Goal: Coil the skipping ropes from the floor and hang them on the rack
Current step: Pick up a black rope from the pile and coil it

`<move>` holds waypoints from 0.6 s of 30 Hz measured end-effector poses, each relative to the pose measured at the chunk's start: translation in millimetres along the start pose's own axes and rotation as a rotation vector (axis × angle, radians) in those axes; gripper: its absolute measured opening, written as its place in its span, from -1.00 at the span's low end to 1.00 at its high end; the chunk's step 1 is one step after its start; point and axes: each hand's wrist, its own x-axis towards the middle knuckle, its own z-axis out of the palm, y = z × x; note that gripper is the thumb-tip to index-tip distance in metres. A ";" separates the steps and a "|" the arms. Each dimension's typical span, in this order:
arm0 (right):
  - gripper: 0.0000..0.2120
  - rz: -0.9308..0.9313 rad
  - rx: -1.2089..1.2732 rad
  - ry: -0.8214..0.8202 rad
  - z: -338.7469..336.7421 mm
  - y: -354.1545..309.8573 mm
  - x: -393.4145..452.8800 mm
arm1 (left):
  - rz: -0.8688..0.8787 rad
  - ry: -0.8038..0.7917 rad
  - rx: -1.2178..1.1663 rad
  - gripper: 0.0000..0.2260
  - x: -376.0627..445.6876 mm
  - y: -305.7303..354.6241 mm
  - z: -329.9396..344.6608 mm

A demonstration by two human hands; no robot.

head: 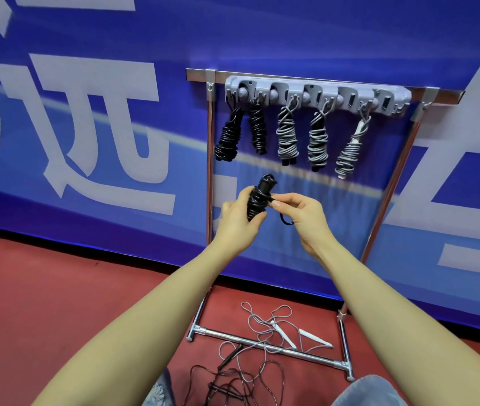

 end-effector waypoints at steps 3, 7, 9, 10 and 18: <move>-0.89 -0.007 0.019 0.058 4.1 1.0 -1.5 | -0.020 -0.049 -0.008 -0.61 -1.9 0.0 6.6; -0.88 -0.013 0.009 0.139 5.1 -1.3 -0.5 | -0.034 -0.072 -0.069 -0.51 -5.0 8.6 8.5; -0.87 -0.016 -0.017 0.139 5.1 -2.0 -0.8 | -0.045 -0.062 -0.122 -0.49 -8.9 14.2 8.9; -0.86 -0.017 -0.006 0.129 5.1 -1.7 -0.8 | -0.045 -0.044 -0.128 -0.49 -10.2 16.6 9.3; -0.88 -0.026 0.099 -0.005 -6.5 3.0 -2.2 | -0.050 0.005 -0.123 -0.50 -8.2 20.8 0.4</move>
